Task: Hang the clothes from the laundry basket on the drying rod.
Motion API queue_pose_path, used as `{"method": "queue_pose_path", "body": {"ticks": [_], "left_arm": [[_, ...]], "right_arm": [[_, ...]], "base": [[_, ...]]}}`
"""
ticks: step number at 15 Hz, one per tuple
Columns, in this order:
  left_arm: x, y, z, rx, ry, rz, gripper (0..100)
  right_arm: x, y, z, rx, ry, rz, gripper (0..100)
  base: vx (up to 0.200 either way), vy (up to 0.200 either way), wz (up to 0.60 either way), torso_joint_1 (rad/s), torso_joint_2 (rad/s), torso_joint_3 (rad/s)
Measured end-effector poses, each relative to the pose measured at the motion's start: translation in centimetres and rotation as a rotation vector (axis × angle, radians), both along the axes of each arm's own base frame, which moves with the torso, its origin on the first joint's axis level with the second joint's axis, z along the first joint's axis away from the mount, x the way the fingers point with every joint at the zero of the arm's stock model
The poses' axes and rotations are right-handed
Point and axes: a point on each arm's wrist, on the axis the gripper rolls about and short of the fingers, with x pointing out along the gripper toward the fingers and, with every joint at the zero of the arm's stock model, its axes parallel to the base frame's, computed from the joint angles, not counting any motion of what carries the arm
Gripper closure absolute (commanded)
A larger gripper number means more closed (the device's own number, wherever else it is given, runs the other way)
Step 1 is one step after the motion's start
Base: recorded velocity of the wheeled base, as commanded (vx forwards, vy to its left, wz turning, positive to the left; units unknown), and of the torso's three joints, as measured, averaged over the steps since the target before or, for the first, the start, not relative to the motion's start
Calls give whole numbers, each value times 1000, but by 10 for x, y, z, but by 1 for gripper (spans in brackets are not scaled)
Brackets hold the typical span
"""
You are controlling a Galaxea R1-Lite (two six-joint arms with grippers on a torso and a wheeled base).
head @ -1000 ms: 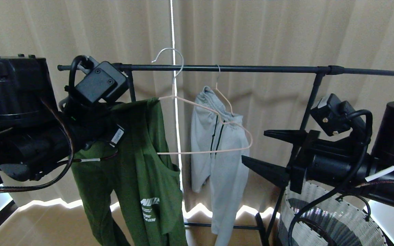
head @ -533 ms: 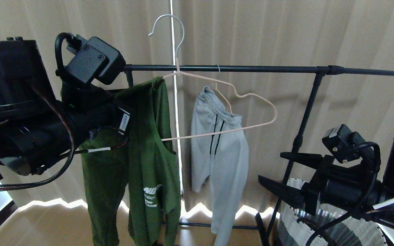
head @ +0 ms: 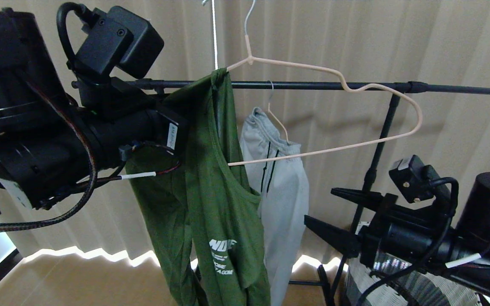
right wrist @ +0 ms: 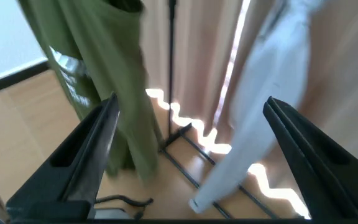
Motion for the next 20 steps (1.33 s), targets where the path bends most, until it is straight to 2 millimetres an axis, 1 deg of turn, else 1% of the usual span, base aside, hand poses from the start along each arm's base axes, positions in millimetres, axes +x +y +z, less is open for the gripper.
{"method": "queue_pose_path", "body": {"ticks": [3, 6, 9, 11, 13, 18, 19, 20], "left_arm": [[-3, -3, 0, -13, 6, -15, 100], [-8, -10, -1, -34, 20, -50, 100], [-9, -13, -2, -31, 25, -60, 100], [-9, -14, -3, -30, 27, -61, 100], [-9, -14, -2, -31, 26, -62, 100], [-9, -12, -2, -28, 20, -58, 100], [-9, -12, -2, -26, 20, -57, 100], [-9, -12, -2, -24, 21, -55, 100]], "right_arm": [[18, 19, -5, 62, -60, 21, 0], [37, 41, -10, 110, -113, 41, 0], [46, 60, -19, 110, -107, 76, 0], [47, 69, -27, 99, -89, 94, 0], [45, 72, -36, 78, -62, 105, 0], [30, 67, -63, -3, 34, 113, 0], [28, 64, -67, -16, 47, 103, 100], [26, 62, -70, -30, 54, 73, 100]], "base": [[0, 0, 0, 0, 0, 0], [0, 0, 0, 0, 0, 0], [0, 0, 0, 0, 0, 0], [0, 0, 0, 0, 0, 0], [0, 0, 0, 0, 0, 0], [0, 0, 0, 0, 0, 0], [0, 0, 0, 0, 0, 0], [0, 0, 0, 0, 0, 0]]}}
